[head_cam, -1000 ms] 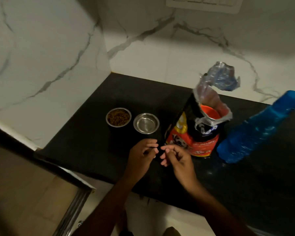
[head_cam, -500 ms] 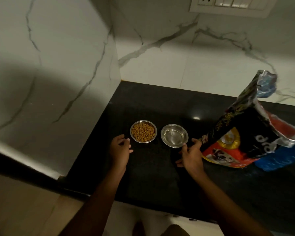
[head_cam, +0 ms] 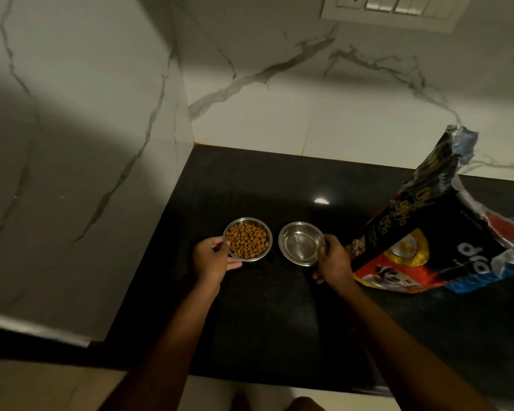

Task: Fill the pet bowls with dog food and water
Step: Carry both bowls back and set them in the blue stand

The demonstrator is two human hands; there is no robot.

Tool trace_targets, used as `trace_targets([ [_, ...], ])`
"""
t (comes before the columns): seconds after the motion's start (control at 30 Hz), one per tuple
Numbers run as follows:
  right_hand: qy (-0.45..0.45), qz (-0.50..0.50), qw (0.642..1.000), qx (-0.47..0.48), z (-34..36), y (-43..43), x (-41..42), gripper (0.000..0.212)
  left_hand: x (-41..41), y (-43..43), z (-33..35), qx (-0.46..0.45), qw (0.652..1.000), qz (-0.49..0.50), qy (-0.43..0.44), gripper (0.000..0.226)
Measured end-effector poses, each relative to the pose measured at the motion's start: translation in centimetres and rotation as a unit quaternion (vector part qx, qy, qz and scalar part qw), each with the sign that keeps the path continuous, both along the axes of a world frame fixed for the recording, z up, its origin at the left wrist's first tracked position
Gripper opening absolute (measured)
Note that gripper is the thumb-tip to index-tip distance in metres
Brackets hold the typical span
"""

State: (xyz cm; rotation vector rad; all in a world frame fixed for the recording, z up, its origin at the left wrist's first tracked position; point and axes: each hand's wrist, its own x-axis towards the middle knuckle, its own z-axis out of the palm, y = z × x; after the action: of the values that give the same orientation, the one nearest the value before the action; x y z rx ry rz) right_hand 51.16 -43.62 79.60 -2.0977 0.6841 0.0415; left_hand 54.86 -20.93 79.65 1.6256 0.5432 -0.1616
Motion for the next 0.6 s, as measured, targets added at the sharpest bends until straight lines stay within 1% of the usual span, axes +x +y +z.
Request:
trace_targets([
  [0.17, 0.002, 0.010, 0.999, -0.039, -0.3, 0.1, 0.1, 0.034, 0.5, 0.2, 0.0, 0.001, 1.000, -0.008, 0.010, 0.030],
  [0.6, -0.006, 0.010, 0.999, -0.036, -0.7, 0.1, 0.3, 0.033, -0.1, 1.2, 0.3, -0.007, 1.000, 0.008, 0.012, 0.032],
])
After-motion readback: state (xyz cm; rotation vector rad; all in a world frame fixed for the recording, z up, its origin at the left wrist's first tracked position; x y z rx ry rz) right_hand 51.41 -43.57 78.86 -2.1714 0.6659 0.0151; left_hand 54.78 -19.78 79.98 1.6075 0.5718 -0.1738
